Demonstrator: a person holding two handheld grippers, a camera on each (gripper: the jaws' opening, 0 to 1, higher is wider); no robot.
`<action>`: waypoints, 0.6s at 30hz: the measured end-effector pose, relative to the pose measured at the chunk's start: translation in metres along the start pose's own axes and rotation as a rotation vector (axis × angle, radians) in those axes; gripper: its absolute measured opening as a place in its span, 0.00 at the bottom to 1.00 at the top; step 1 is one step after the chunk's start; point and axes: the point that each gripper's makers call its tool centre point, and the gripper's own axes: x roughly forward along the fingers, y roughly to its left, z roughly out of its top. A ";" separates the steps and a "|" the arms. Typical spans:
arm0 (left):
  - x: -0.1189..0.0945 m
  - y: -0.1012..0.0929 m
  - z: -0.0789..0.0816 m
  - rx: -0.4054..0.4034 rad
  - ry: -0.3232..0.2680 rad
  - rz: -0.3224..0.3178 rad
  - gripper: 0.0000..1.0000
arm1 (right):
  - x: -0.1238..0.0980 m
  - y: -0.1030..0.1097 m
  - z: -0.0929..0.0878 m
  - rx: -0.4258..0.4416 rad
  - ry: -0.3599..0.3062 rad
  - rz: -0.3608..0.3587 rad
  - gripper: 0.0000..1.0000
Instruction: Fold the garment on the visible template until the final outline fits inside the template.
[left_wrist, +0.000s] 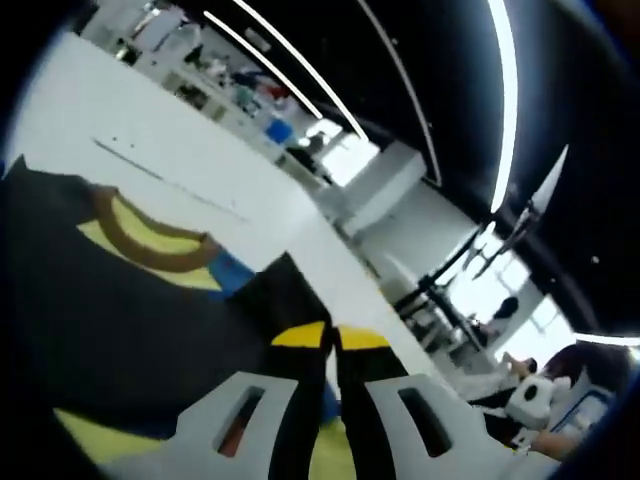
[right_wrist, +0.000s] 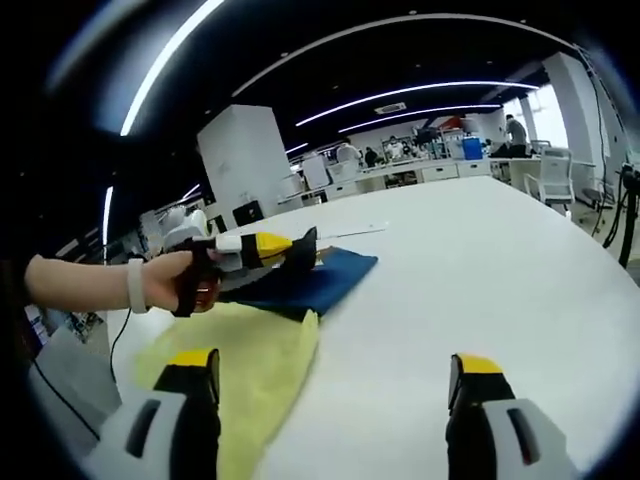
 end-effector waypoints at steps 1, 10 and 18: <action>0.000 0.000 -0.004 -0.003 0.016 -0.003 0.00 | 0.000 0.000 -0.001 0.000 0.000 0.000 0.96; 0.005 0.000 -0.020 -0.008 0.074 -0.027 0.00 | 0.002 0.002 -0.005 0.007 0.006 0.000 0.96; 0.003 -0.016 -0.020 0.071 0.069 -0.120 0.00 | 0.004 0.004 -0.005 -0.003 0.010 0.001 0.99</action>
